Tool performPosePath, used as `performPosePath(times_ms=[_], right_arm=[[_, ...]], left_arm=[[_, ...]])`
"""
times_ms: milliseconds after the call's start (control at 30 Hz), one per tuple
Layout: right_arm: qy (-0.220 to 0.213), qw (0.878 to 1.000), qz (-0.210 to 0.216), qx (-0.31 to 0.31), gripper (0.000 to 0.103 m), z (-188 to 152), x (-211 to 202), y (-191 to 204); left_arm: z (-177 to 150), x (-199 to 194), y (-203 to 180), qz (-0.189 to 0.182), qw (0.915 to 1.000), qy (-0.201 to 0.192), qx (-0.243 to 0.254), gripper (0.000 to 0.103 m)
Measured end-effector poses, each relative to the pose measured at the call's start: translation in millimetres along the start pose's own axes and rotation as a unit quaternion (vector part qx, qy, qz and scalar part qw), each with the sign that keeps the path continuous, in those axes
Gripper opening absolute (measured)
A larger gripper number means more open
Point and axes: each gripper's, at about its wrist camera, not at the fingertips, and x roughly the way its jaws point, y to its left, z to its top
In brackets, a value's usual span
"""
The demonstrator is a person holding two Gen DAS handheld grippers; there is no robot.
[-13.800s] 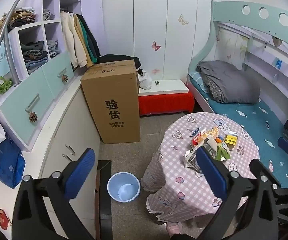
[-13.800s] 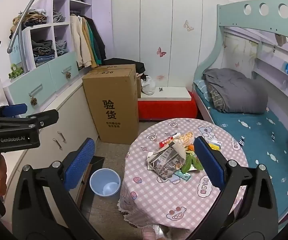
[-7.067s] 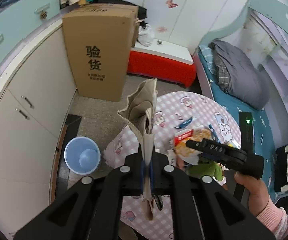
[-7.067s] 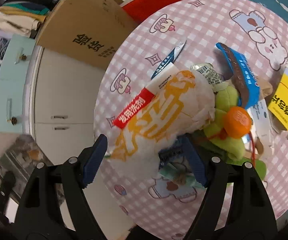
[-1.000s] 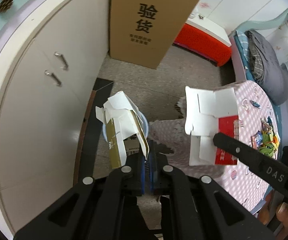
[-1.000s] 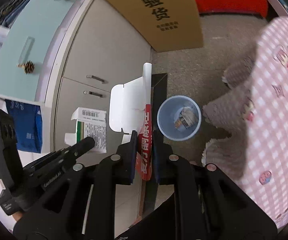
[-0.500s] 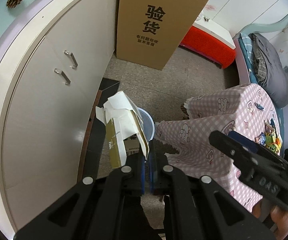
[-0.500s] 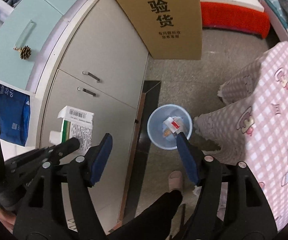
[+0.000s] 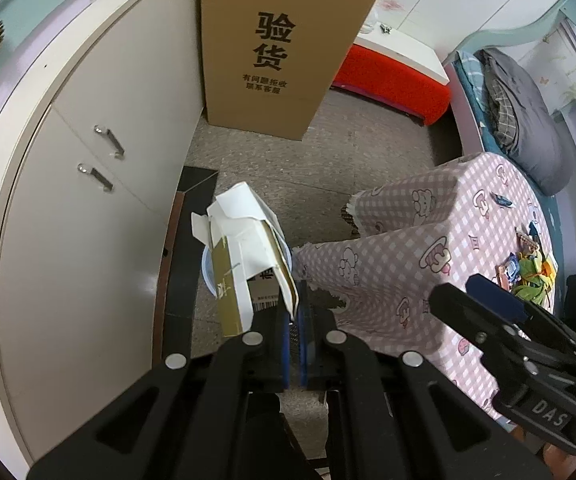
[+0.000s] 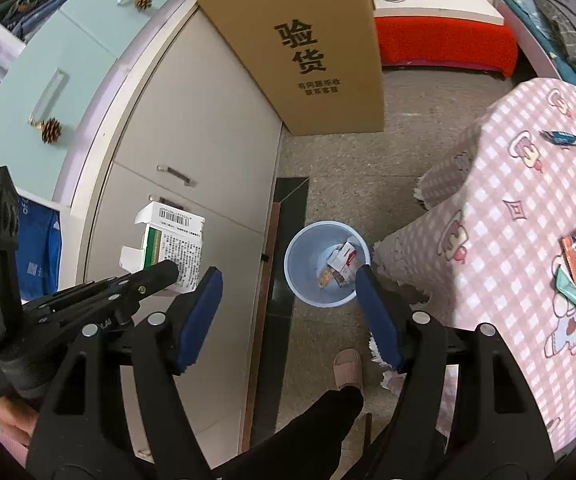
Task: Collect trash
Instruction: 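Carry carton and wrapper to the wastebasket and release both inside, then grasp the blue snack wrapper with the left gripper while the right gripper grasps the green plush toy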
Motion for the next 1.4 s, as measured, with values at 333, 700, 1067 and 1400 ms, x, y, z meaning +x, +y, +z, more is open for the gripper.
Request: performPosePath(times_ms=[333,700,1067,1400], right_arm=[[-0.031,0.999,-0.001,0.037,0.070,0,-25,-29],[-0.039,0.997,-0.002,0.059,0.071,-4,-33,-50],[-0.039,0.996,-0.004,0.080,0.071,-4,-41,-81],[-0.069,0.988,-0.053,0.127,0.072,-12,-79,-177]], left_arm=[[23,9,-14,0.017,0.9999,0.003,-0.001,0.023],[28,17,-13,0.044,0.9988,-0.004,-0.023,0.066],[21,22,-62,0.030,0.9994,0.009,0.014,0.067],[9,48,-168,0.012,0.9952,0.033,0.091,0.068]])
